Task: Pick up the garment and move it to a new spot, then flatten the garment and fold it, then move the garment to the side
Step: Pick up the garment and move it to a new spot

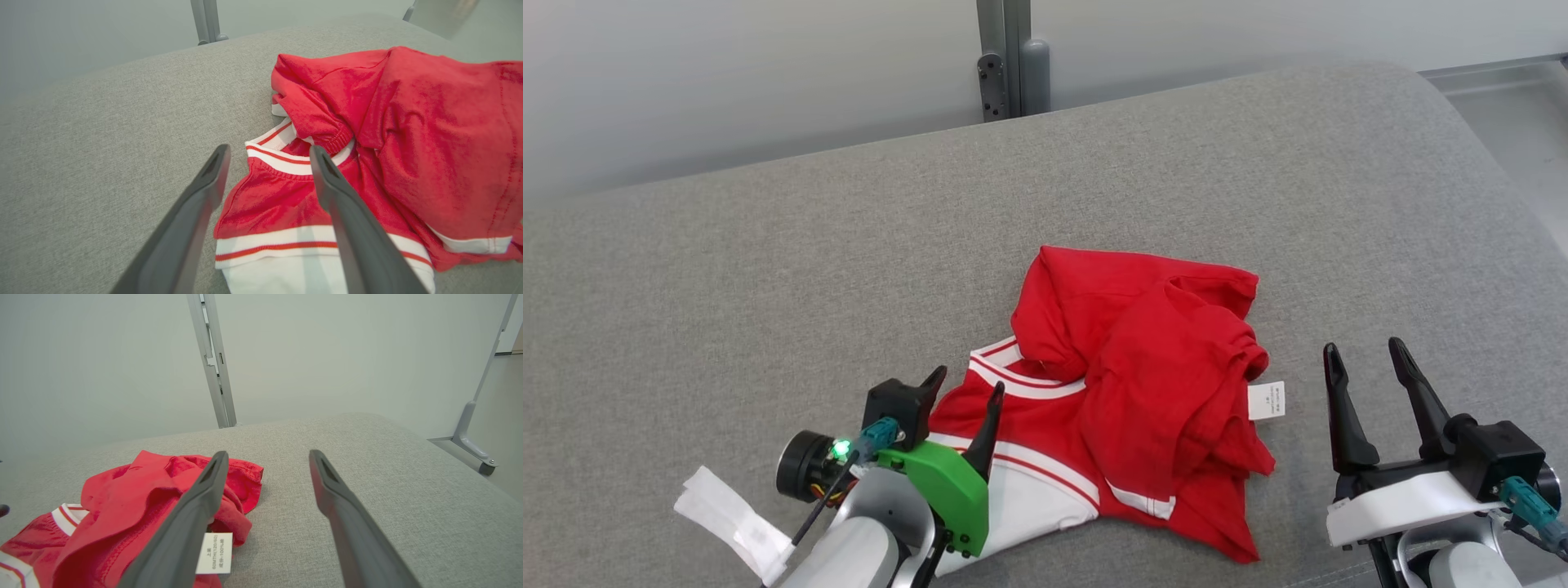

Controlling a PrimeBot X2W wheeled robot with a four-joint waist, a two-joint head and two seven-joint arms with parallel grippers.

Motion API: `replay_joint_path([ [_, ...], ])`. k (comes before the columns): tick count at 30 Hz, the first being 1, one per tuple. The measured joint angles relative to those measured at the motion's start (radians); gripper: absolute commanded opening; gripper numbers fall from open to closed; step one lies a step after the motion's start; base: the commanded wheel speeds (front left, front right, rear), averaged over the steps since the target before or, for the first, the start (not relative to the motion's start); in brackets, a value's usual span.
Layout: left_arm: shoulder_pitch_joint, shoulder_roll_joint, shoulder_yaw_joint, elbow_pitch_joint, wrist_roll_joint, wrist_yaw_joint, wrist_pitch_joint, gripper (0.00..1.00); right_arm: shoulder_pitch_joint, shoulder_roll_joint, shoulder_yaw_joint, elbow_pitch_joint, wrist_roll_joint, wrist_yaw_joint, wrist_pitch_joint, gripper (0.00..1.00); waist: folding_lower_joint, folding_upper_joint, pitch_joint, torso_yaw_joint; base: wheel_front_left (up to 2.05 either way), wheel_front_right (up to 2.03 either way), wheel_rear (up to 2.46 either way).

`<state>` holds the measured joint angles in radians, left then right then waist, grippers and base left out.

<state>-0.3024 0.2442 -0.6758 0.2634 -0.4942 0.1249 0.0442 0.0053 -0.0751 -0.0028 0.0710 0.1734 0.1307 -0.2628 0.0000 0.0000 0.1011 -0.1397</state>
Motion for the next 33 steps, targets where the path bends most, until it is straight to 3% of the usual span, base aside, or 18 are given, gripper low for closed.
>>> replay_joint_path([
  [4,-0.040,-0.027,-0.009,-0.001,-0.007,-0.007,0.037,1.00,-0.011,0.002,0.021,-0.002,0.000,0.000,0.000,1.00,0.0000,0.0000,0.017,-0.006,0.00,0.00,0.00],
  [11,-0.204,-0.070,-0.034,0.079,-0.026,-0.033,0.205,1.00,-0.039,0.007,0.036,-0.005,0.005,0.000,0.000,1.00,0.0000,0.0000,0.062,-0.039,0.00,0.00,0.00],
  [19,-0.327,-0.059,-0.036,0.206,-0.025,-0.064,0.301,1.00,-0.055,0.019,0.047,0.002,0.018,0.000,0.000,1.00,0.0000,0.0000,0.108,-0.099,0.00,0.00,0.00],
  [26,-0.356,-0.040,-0.044,0.301,-0.024,-0.083,0.320,1.00,-0.058,0.023,0.049,0.008,0.028,0.000,0.000,1.00,0.0000,0.0000,0.132,-0.136,0.00,0.00,0.00],
  [28,-0.356,-0.048,-0.046,0.310,-0.036,-0.101,0.309,0.23,-0.058,0.023,0.049,0.009,0.030,0.000,0.000,1.00,0.0000,0.0000,0.132,-0.138,0.00,0.00,0.00],
  [29,-0.357,-0.050,-0.051,0.314,-0.037,-0.112,0.307,0.00,-0.058,0.023,0.048,0.009,0.034,0.000,0.000,1.00,0.0000,0.0000,0.130,-0.138,0.00,0.00,0.00],
  [33,-0.361,-0.069,-0.052,0.312,-0.048,-0.123,0.264,0.00,-0.056,0.024,0.038,0.008,0.039,0.000,0.000,1.00,0.0000,0.0000,0.125,-0.129,0.00,0.00,0.00],
])
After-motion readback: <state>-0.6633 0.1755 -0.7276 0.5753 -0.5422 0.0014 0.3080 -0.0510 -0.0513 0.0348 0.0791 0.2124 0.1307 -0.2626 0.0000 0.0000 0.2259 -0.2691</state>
